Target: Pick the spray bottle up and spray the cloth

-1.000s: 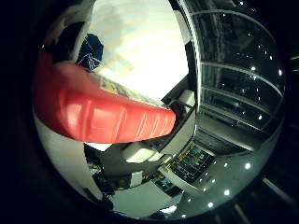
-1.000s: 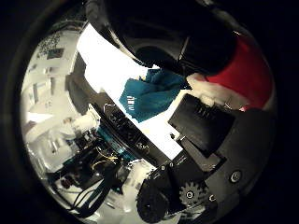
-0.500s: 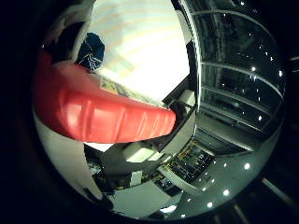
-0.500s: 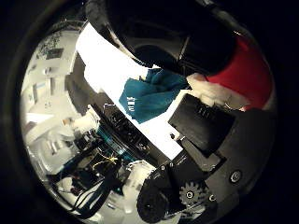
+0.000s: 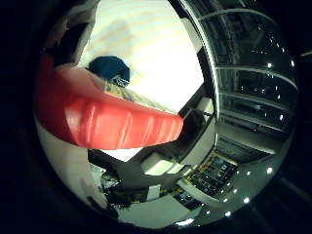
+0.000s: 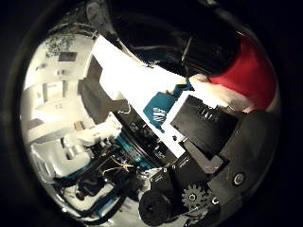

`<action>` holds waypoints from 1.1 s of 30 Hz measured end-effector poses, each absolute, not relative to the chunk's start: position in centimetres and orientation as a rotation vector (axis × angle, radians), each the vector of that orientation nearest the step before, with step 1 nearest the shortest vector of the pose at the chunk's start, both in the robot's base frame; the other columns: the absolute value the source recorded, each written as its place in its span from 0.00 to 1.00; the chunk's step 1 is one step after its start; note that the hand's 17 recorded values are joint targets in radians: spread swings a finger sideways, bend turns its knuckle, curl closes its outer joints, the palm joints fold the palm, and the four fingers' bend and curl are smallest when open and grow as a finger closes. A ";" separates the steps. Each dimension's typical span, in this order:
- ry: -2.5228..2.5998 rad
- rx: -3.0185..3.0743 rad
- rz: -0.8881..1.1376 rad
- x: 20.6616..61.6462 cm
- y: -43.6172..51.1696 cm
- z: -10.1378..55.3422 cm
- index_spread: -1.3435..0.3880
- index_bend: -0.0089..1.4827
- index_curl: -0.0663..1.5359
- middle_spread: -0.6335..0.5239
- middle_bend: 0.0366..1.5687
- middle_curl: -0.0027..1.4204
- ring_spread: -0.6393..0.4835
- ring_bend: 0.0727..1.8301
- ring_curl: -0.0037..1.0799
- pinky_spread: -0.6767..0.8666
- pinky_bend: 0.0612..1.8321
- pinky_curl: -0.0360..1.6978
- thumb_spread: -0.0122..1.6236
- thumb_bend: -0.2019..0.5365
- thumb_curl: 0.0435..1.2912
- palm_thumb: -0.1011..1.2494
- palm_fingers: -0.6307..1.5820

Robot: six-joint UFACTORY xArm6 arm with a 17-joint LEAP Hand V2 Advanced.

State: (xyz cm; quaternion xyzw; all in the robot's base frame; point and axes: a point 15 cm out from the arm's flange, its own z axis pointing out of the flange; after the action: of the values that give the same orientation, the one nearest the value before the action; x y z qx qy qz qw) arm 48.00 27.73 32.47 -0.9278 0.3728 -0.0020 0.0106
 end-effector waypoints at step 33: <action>1.139 -1.613 0.586 55.5 41.6 31.6 0.64 0.77 0.52 0.45 0.87 0.47 0.43 0.82 0.55 0.31 0.55 0.74 0.34 0.25 0.75 0.84 0.82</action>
State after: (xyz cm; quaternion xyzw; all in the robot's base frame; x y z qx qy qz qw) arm 55.54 41.55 31.58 -0.6712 0.4742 0.2437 0.5149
